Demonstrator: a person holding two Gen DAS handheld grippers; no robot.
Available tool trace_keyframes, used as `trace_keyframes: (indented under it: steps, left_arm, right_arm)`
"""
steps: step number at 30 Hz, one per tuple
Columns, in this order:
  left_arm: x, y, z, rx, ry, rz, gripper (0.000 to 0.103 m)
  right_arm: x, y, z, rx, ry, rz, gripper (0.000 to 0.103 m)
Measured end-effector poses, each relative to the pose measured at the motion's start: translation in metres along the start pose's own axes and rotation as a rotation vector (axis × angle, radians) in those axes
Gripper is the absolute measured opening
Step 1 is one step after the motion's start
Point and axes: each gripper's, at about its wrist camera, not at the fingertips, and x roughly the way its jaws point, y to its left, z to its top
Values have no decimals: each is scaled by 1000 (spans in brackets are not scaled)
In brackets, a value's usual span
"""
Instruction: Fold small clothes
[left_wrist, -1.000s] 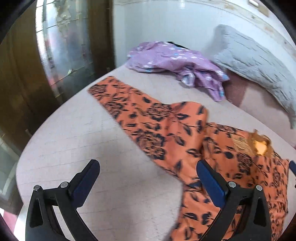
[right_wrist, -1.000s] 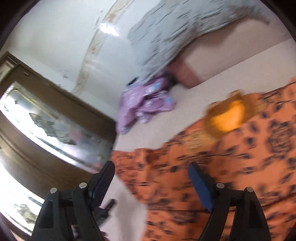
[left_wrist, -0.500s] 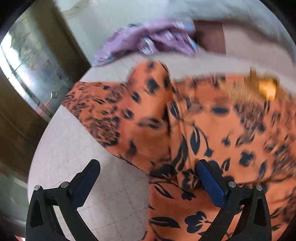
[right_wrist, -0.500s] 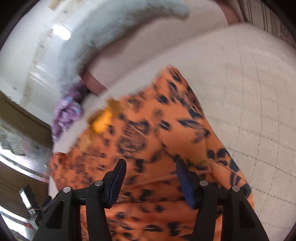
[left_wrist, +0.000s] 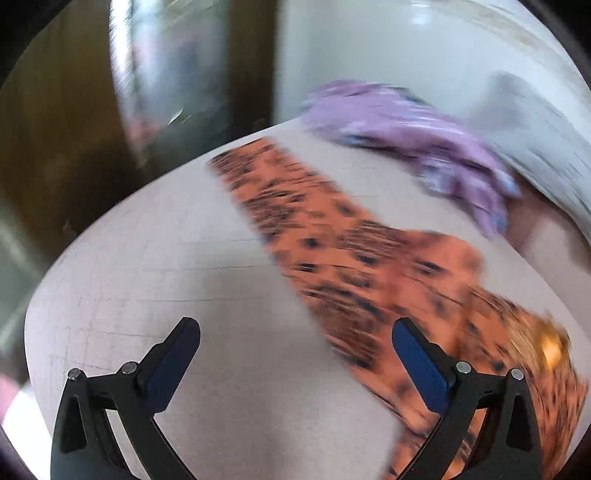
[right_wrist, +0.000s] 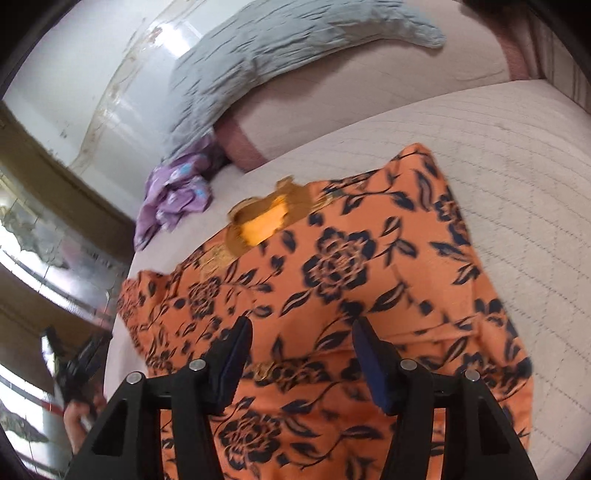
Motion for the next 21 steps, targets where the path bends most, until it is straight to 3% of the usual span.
trace_keyframes:
  steps: [3, 7, 10, 12, 14, 16, 18, 20, 21]
  left_arm:
    - [29, 24, 18, -59, 45, -2, 103]
    - [59, 45, 46, -163, 73, -124, 103]
    - [76, 52, 64, -236, 104, -214, 95]
    - [91, 51, 71, -276, 121, -276, 83]
    - [111, 51, 72, -311, 168, -306, 60]
    - [120, 51, 75, -318, 126, -289, 55]
    - [123, 46, 81, -290, 109, -285, 42]
    - [127, 47, 84, -295, 107, -288, 11]
    - [129, 48, 84, -298, 106, -295, 9]
  right_arm:
    - [6, 4, -5, 0, 28, 27, 61]
    - [17, 3, -6, -8, 42, 24, 61]
    - [27, 0, -6, -1, 58, 14, 61]
    - [32, -4, -5, 14, 63, 7, 61]
    - [36, -5, -4, 19, 66, 5, 61]
    - [39, -5, -2, 13, 66, -3, 61]
    - [42, -6, 0, 7, 62, -16, 61]
    - [42, -9, 1, 13, 56, -26, 61]
    - [42, -11, 2, 21, 53, -28, 61]
